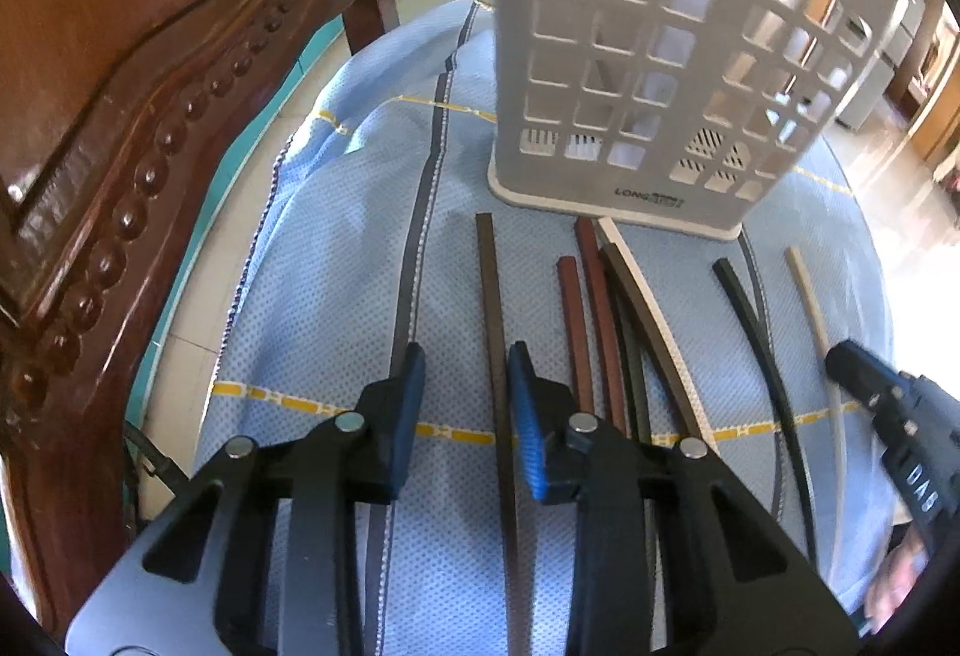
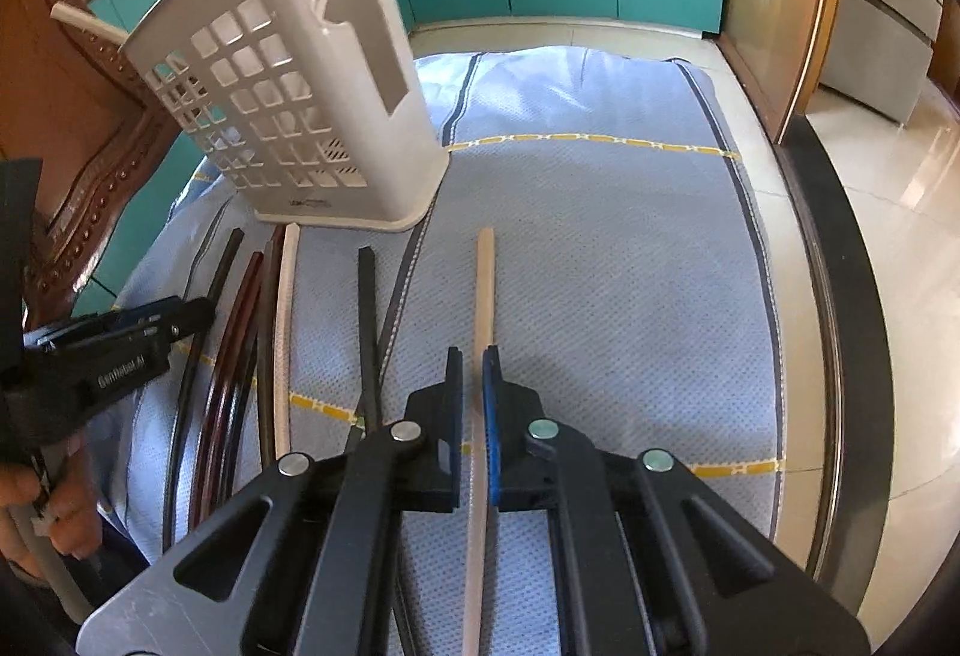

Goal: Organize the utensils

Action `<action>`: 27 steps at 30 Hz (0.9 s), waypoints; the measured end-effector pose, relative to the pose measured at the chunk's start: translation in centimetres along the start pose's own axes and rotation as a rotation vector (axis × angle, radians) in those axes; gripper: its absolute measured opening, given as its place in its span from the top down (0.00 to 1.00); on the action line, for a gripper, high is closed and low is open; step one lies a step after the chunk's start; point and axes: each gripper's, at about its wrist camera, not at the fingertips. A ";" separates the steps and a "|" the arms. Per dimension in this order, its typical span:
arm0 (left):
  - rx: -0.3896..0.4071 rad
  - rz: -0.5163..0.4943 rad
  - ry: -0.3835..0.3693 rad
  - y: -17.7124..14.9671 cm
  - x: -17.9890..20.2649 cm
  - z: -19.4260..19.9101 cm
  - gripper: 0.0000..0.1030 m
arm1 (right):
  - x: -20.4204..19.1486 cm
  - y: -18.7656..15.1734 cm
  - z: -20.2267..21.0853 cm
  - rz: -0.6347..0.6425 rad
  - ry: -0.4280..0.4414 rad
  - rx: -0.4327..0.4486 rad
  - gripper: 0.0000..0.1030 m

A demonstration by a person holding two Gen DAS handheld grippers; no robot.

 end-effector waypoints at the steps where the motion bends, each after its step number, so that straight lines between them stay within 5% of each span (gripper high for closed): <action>1: -0.006 0.007 -0.005 0.1 -0.2 -0.1 0.69 | -0.1 0.0 -0.1 0.006 -0.007 -0.003 0.92; 9: -0.018 0.008 0.036 2.3 -1.0 -1.2 0.58 | -1.2 -0.1 -0.8 0.070 -0.096 -0.004 0.85; 17: 0.006 -0.018 0.108 3.3 -0.6 -0.9 0.58 | -1.9 -0.5 -1.6 0.122 -0.126 -0.010 0.74; 20: 0.016 -0.038 0.095 3.2 -0.4 -0.5 0.70 | -1.7 -0.5 -1.5 0.110 -0.116 -0.006 0.74; 22: 0.022 -0.058 0.095 3.1 -0.3 -0.3 0.78 | -1.5 -0.4 -1.4 0.089 -0.097 -0.002 0.91; 24: 0.020 -0.067 0.084 3.0 -0.2 -0.1 0.92 | -1.2 -0.3 -1.3 0.067 -0.078 -0.002 0.93; 27: 0.017 -0.054 0.070 3.0 -0.6 0.2 0.93 | -1.1 -0.2 -1.2 0.055 -0.054 0.001 0.94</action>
Point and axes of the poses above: each gripper's, at about its wrist camera, not at the fingertips, and z roughly against the way its jaws point, x to its right, y to its top, and after that the axes turned 11 degrees about y, right-handed
